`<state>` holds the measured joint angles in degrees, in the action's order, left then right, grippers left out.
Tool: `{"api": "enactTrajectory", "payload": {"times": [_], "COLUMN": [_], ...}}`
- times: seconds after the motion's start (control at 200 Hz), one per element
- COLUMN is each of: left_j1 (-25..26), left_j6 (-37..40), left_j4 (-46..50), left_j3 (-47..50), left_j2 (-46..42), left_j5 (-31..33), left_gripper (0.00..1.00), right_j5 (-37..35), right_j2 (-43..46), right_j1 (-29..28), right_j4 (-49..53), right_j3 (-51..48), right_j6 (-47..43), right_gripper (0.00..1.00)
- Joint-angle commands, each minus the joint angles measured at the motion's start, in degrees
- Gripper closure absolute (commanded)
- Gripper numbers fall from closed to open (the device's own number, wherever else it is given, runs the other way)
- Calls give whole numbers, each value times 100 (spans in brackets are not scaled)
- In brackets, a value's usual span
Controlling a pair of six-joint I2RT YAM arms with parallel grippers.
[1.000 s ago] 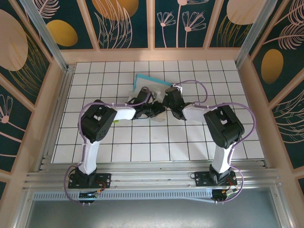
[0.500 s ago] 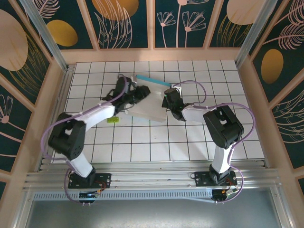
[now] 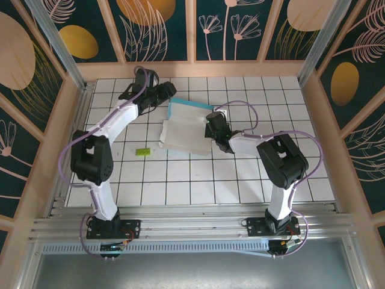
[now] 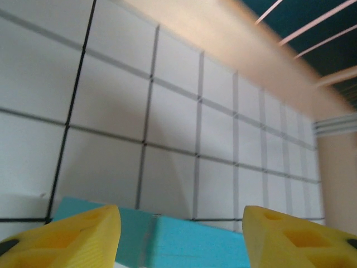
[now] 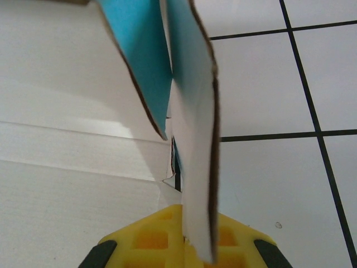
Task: Fold the paper box
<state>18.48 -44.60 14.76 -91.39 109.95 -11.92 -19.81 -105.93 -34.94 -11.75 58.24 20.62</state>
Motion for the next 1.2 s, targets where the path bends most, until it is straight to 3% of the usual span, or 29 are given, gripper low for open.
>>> {"api": "enactTrajectory", "payload": {"times": [0.0, 0.18, 0.375, 0.51, 0.671, 0.991, 1.191], "left_j1": [-16, -44, -54, -47, -53, -49, -47], "left_j6": [372, 408, 209, -86, -377, -354, -358], "left_j4": [731, 583, 192, -230, -690, -659, -668], "left_j3": [-232, -75, 186, 573, 1005, 1045, 1023], "left_j2": [174, 283, 384, 321, 210, 139, 148], "left_j5": [-65, -104, -592, -965, -1299, -1295, -1295], "left_gripper": [40, 42, 58, 62, 64, 64, 64], "right_j5": [-146, -160, -146, 18, 362, 206, 496], "right_j2": [-124, -147, -168, -204, -327, -733, -468], "right_j1": [-65, -64, -101, -125, -169, -156, -109], "right_j4": [497, 541, 631, 756, 689, 678, 517], "right_j3": [46, 113, 186, 342, 567, 1007, 741], "right_j6": [-188, -251, -343, -338, 62, 165, 210], "right_gripper": [100, 100, 100, 98, 90, 85, 73]}}
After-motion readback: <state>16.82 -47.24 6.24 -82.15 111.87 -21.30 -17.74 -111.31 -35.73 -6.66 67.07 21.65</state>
